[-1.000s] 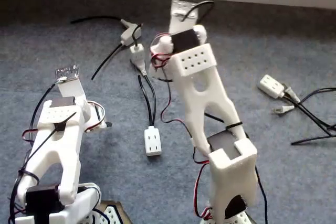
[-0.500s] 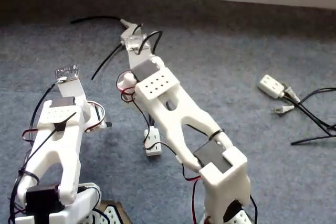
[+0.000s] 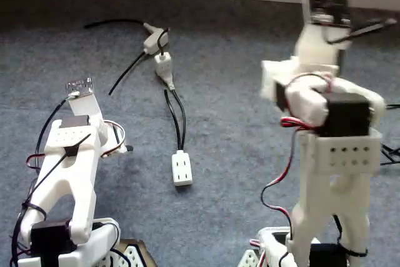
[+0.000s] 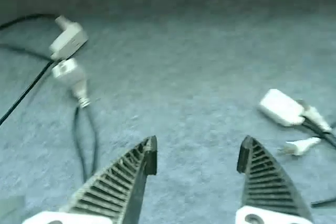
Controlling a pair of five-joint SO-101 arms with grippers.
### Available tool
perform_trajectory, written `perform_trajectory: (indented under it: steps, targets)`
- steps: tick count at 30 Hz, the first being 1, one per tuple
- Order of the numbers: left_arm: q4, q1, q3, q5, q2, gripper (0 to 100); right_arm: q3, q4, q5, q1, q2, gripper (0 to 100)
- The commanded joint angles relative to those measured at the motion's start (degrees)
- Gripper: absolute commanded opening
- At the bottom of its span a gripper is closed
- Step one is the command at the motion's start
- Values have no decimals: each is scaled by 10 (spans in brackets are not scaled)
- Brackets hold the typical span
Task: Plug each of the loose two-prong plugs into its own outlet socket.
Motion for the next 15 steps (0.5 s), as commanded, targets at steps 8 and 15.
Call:
perform_trajectory:
  steps: [8, 15]
  targets:
    - [-4, 8, -2, 3, -2, 259, 84, -349, 80, 439, 147, 248]
    - [-4, 8, -2, 3, -2, 259, 32, -508, 79, 473, 392, 248]
